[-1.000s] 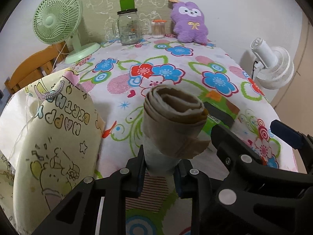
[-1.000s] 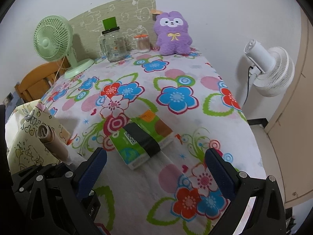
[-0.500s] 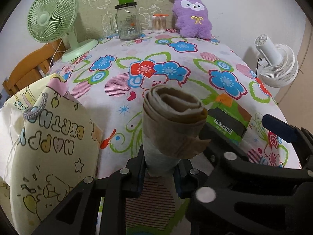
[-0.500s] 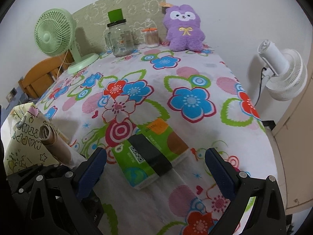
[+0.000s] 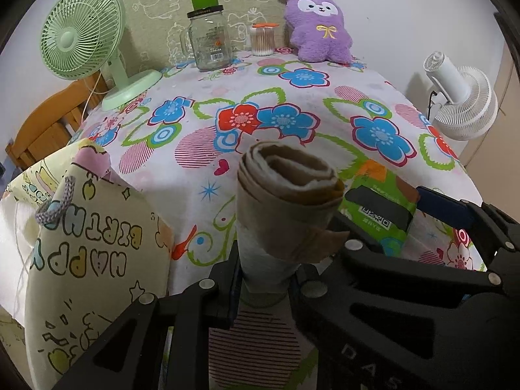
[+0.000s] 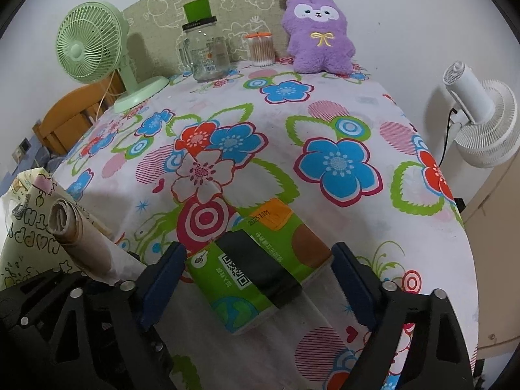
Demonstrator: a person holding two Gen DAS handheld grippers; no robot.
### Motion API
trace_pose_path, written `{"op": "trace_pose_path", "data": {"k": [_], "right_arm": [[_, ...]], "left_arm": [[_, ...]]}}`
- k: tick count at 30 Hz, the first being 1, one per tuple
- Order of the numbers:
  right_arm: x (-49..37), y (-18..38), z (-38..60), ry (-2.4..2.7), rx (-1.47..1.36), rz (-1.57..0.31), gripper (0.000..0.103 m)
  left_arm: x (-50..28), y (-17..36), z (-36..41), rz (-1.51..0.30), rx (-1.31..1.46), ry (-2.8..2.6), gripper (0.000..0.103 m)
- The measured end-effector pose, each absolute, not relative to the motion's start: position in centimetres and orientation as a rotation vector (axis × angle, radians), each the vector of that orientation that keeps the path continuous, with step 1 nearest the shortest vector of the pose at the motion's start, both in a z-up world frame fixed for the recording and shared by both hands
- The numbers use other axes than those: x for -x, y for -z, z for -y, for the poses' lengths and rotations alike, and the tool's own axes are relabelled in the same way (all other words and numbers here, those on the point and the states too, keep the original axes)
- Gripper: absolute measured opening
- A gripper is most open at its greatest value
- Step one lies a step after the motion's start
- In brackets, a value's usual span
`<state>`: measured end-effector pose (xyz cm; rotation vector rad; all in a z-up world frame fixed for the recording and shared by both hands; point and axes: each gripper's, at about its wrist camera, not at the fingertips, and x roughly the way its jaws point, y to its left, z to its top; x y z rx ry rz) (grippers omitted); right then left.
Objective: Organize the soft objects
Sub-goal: 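Grasp the green tissue pack with the right tool while the left tool holds the rolled cloth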
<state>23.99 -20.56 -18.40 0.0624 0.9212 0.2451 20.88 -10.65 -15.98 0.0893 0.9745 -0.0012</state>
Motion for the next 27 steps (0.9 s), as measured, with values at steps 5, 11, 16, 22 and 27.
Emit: {"op": "trace_pose_path", "data": {"k": [5,11,16,22,27], "right_arm": [[-23.9,18.2,20.8,-0.227,-0.048,-0.913,0.067],[-23.5,18.3,20.8,-0.226,-0.048,-0.917,0.065],[-22.8,18.2,20.8,-0.214,-0.045,-0.916,0.061],[-21.9,18.0,21.3,-0.195,-0.06,-0.921,0.054],[-21.2,17.8,20.9,-0.233,-0.04,-0.933,0.061]], "left_arm": [[-20.9,16.0,10.7,-0.975,-0.09,0.001,0.023],[-20.6,16.0,10.6,-0.975,-0.094,0.0,0.023],[-20.0,16.0,10.6,-0.976,-0.098,0.001,0.023],[-19.2,15.8,10.8,-0.973,-0.1,0.014,0.023],[-18.4,15.7,10.6,-0.975,-0.109,0.013,0.024]]}}
